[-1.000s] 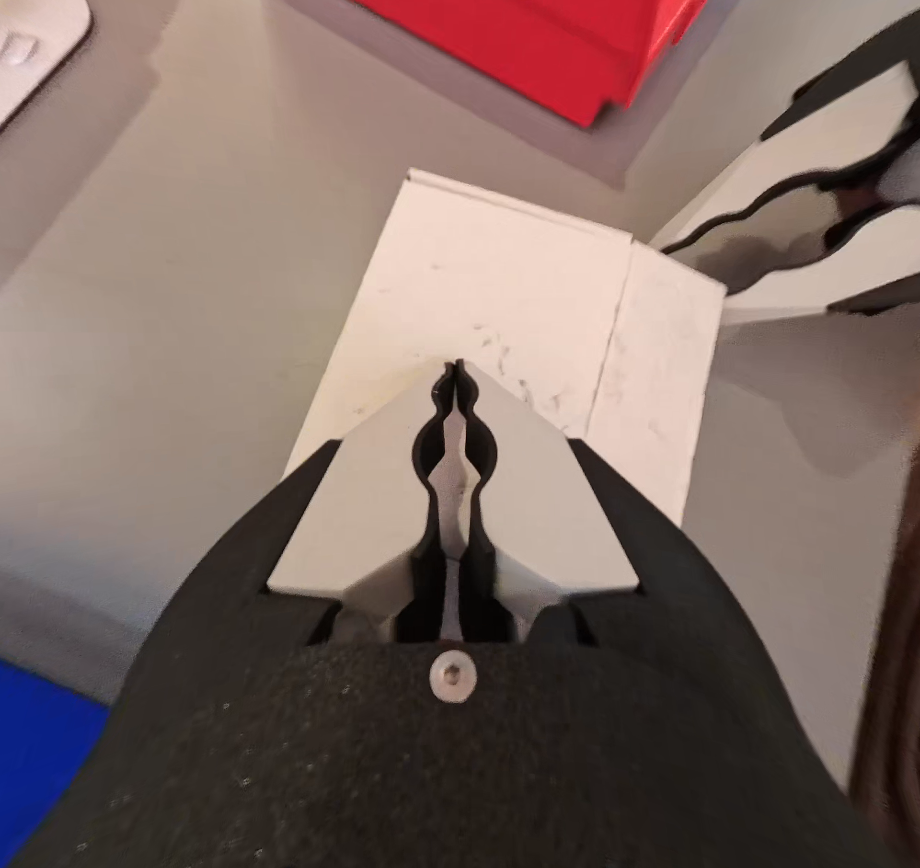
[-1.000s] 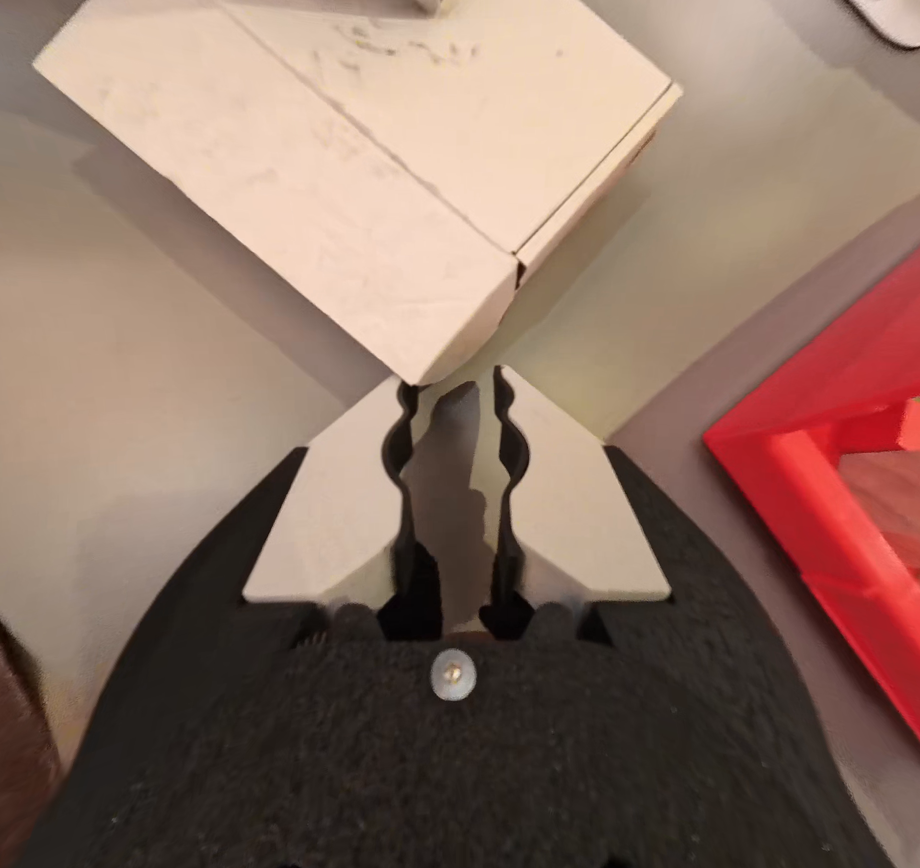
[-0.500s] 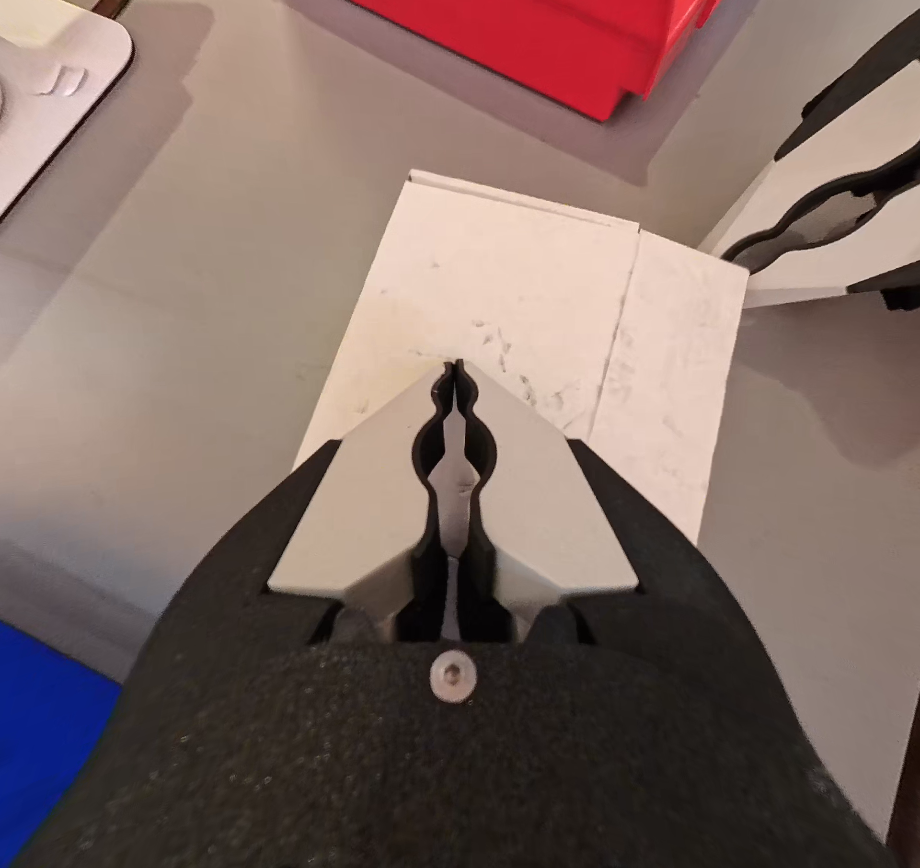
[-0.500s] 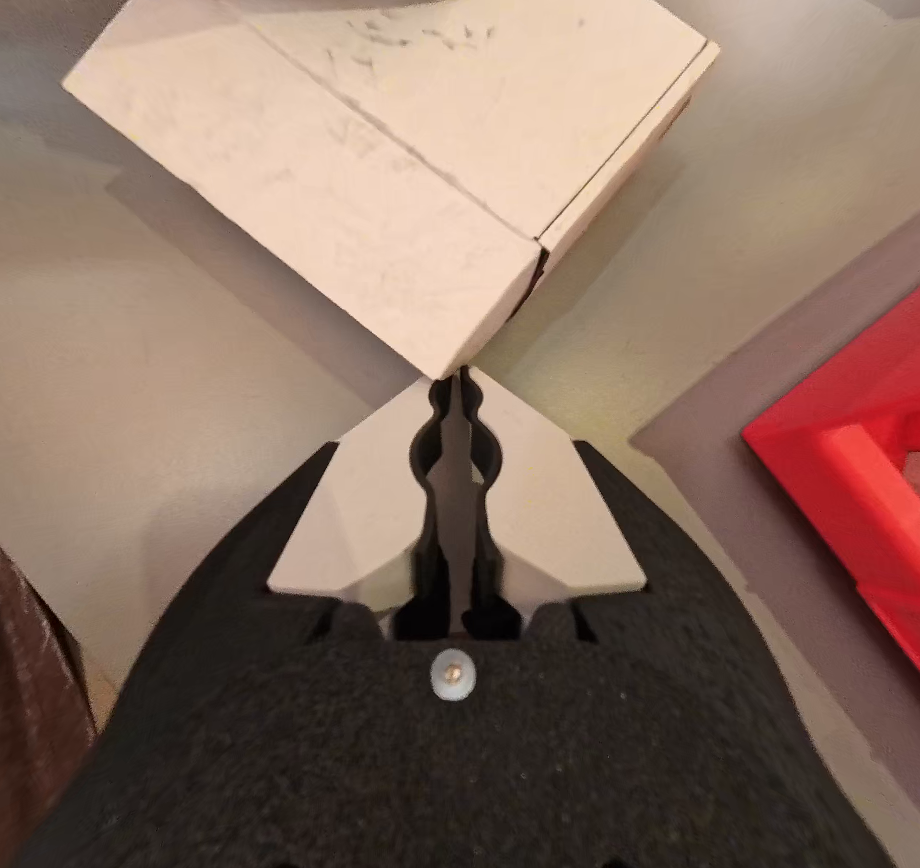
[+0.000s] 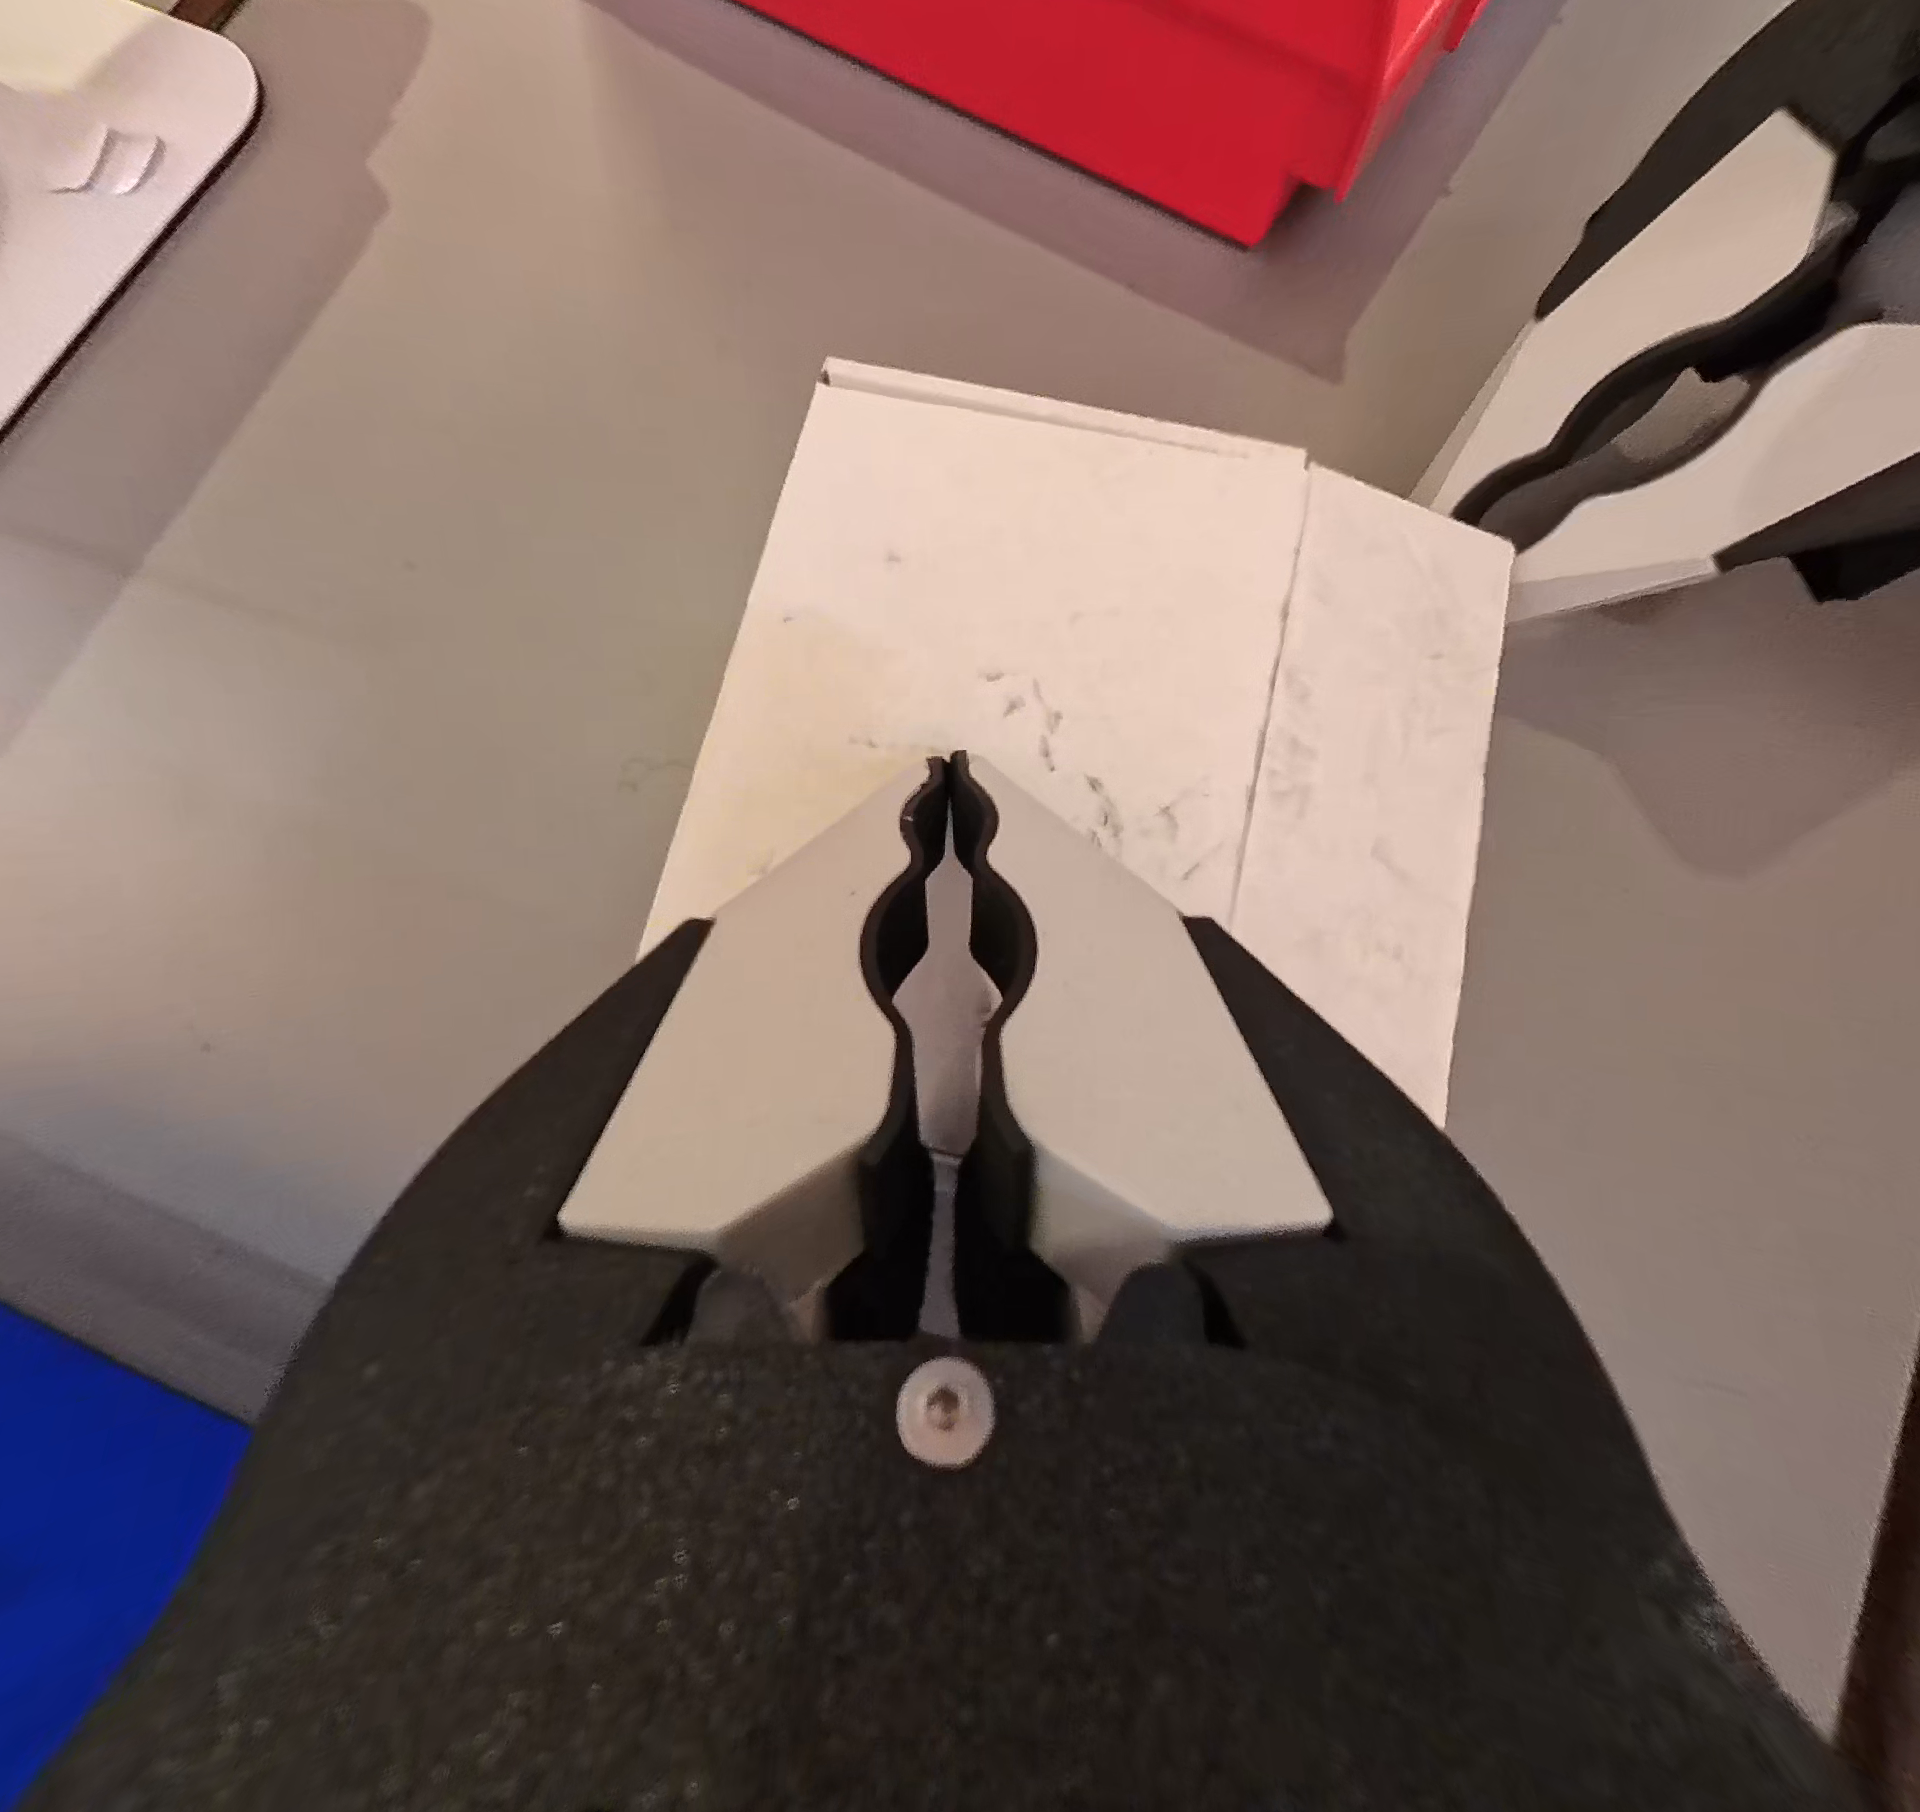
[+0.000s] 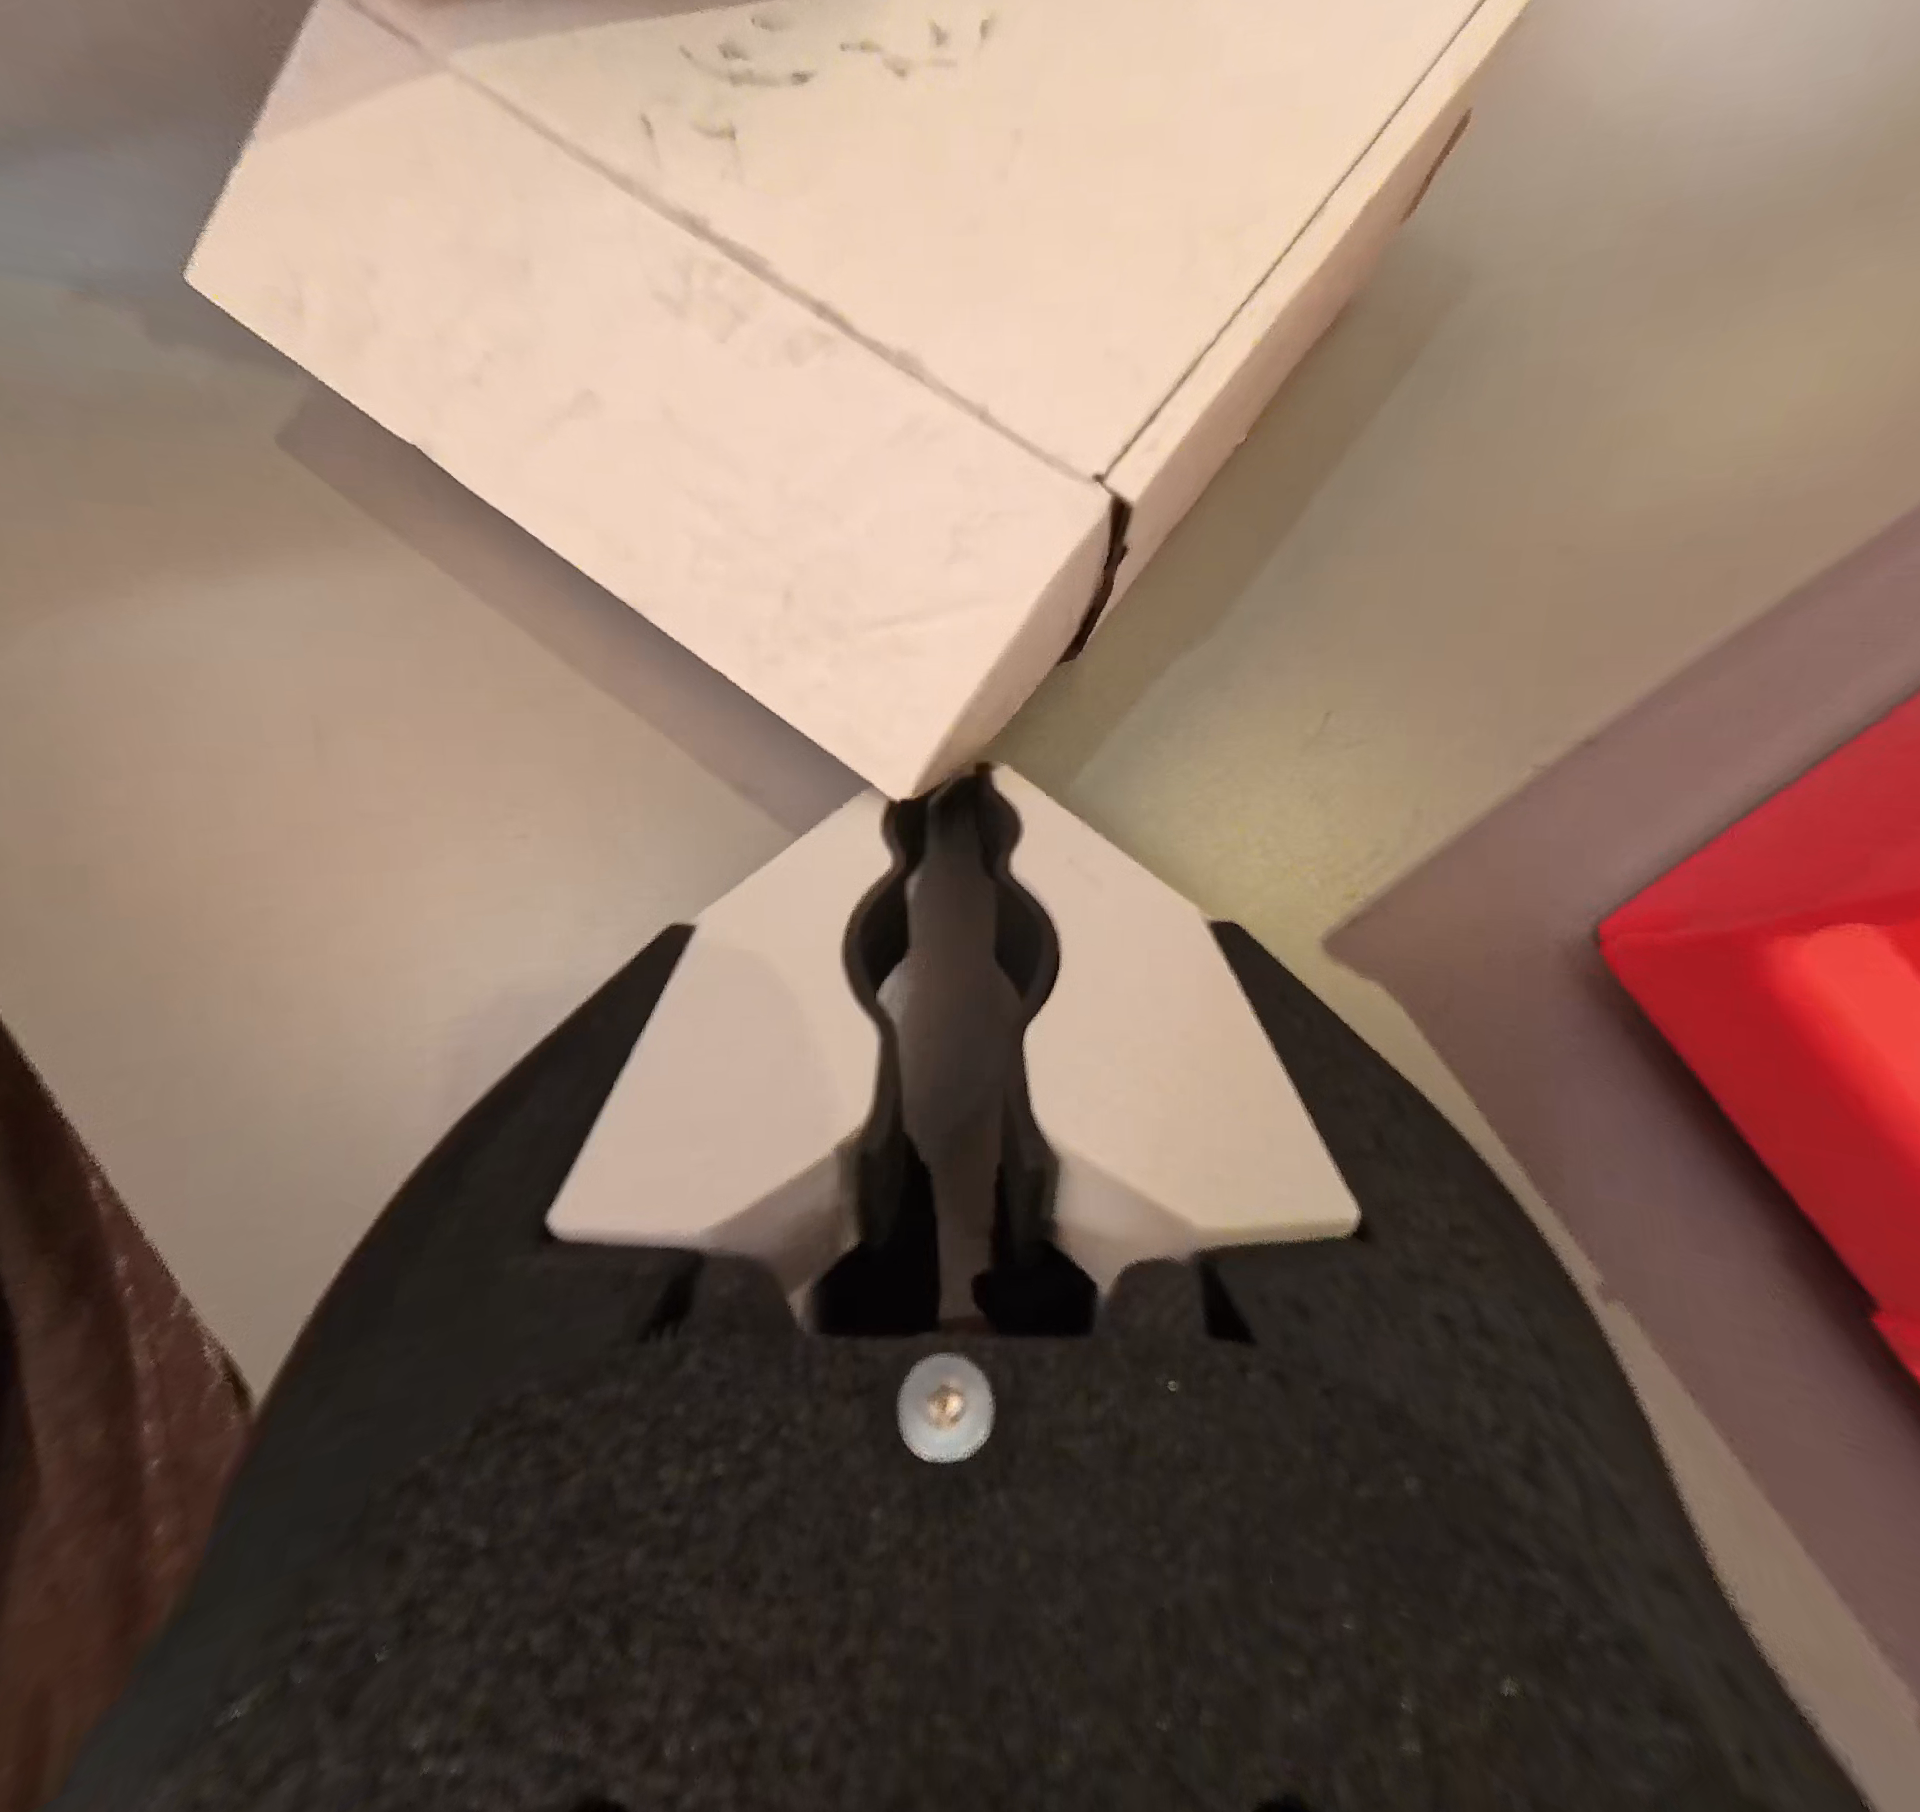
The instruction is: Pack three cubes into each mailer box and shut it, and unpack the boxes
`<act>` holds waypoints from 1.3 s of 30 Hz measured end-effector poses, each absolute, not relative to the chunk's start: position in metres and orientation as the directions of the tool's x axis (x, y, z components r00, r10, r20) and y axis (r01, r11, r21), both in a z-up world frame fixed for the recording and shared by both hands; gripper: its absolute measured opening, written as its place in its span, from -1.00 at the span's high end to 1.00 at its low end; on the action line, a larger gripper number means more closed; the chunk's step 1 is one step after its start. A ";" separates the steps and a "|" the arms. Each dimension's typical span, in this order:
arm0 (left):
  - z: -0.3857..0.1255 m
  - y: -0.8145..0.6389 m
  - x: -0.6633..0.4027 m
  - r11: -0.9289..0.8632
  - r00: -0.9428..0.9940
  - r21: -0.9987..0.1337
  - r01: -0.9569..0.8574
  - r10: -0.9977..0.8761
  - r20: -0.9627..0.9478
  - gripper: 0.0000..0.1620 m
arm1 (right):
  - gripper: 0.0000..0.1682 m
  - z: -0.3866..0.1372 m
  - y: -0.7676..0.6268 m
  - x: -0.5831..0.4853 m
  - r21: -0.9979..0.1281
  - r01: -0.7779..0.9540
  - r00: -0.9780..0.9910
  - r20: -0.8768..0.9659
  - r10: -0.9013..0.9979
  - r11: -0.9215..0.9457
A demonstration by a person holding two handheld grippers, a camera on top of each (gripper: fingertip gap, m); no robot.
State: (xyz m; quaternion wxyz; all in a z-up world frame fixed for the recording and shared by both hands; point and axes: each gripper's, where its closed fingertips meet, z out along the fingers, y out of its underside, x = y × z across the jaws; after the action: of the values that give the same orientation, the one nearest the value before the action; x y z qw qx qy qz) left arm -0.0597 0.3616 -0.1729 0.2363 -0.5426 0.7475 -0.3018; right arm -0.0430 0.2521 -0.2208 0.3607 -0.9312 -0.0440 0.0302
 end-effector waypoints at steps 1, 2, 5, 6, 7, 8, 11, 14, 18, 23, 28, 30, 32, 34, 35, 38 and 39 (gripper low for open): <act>-0.172 0.362 -0.060 0.218 -0.296 -0.707 -0.672 -0.955 -0.013 1.00 | 0.84 -0.218 0.250 -0.044 -0.678 0.050 0.993 -0.042 0.107 -0.733; -0.172 0.365 -0.060 0.205 -0.275 -0.707 -0.677 -0.961 -0.015 1.00 | 0.78 -0.215 0.247 -0.045 -0.682 0.042 0.992 -0.059 0.112 -0.730; -0.158 0.386 -0.060 0.156 -0.135 -0.743 -0.651 -0.987 -0.089 0.76 | 0.61 -0.208 0.234 -0.044 -0.690 0.040 0.985 -0.095 0.146 -0.723; -0.148 0.388 -0.064 0.144 -0.115 -0.765 -0.628 -0.989 -0.091 0.70 | 0.55 -0.205 0.231 -0.047 -0.699 0.036 0.977 -0.126 0.173 -0.715; -0.137 0.387 -0.069 0.127 -0.100 -0.788 -0.602 -0.991 -0.084 0.66 | 0.48 -0.201 0.230 -0.049 -0.713 0.026 0.969 -0.155 0.194 -0.701; -0.127 0.385 -0.076 0.109 -0.098 -0.810 -0.576 -0.993 -0.064 0.63 | 0.39 -0.195 0.232 -0.048 -0.732 0.013 0.963 -0.175 0.206 -0.682; -0.121 0.370 -0.104 0.033 -0.141 -0.827 -0.561 -0.988 0.056 0.33 | 0.01 -0.181 0.247 -0.046 -0.787 -0.029 0.941 -0.230 0.250 -0.616; -0.164 0.362 -0.130 -0.044 -0.132 -0.733 -0.679 -0.975 0.180 0.00 | -0.34 -0.181 0.269 -0.048 -0.786 -0.115 0.905 -0.334 0.262 -0.607; -0.199 0.344 -0.138 -0.080 -0.172 -0.678 -0.731 -0.939 0.297 -0.12 | -0.13 -0.193 0.281 -0.056 -0.772 -0.087 0.908 -0.322 0.269 -0.629; -0.206 0.342 -0.135 -0.049 -0.208 -0.701 -0.711 -0.938 0.276 -0.02 | 0.07 -0.202 0.285 -0.049 -0.766 -0.044 0.931 -0.265 0.253 -0.642; -0.209 0.347 -0.136 0.042 -0.231 -0.718 -0.695 -0.958 0.168 0.02 | 0.15 -0.205 0.288 -0.047 -0.772 0.026 0.955 -0.169 0.244 -0.635; -0.210 0.350 -0.134 0.063 -0.227 -0.718 -0.693 -0.965 0.134 0.03 | 0.16 -0.206 0.290 -0.046 -0.767 0.047 0.964 -0.133 0.231 -0.640; -0.210 0.352 -0.134 0.075 -0.218 -0.716 -0.694 -0.970 0.110 0.06 | 0.15 -0.206 0.292 -0.047 -0.764 0.050 0.965 -0.130 0.230 -0.644; -0.208 0.351 -0.136 0.072 -0.215 -0.715 -0.695 -0.970 0.111 0.08 | 0.13 -0.205 0.292 -0.048 -0.759 0.026 0.960 -0.162 0.228 -0.650; -0.206 0.351 -0.138 0.063 -0.213 -0.718 -0.693 -0.970 0.120 0.10 | 0.13 -0.203 0.291 -0.048 -0.757 0.010 0.957 -0.183 0.226 -0.653; -0.199 0.356 -0.146 0.056 -0.195 -0.729 -0.683 -0.975 0.108 0.07 | 0.06 -0.194 0.284 -0.042 -0.768 -0.011 0.955 -0.199 0.222 -0.641; -0.197 0.360 -0.148 0.069 -0.194 -0.729 -0.681 -0.977 0.089 0.07 | 0.05 -0.191 0.280 -0.040 -0.774 0.000 0.958 -0.182 0.222 -0.634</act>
State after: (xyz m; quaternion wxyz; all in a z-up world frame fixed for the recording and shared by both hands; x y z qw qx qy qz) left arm -0.1483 0.3597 -0.1967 0.2215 -0.5950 0.6966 -0.3343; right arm -0.0398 0.2803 -0.1910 0.4234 -0.8943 -0.0622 0.1311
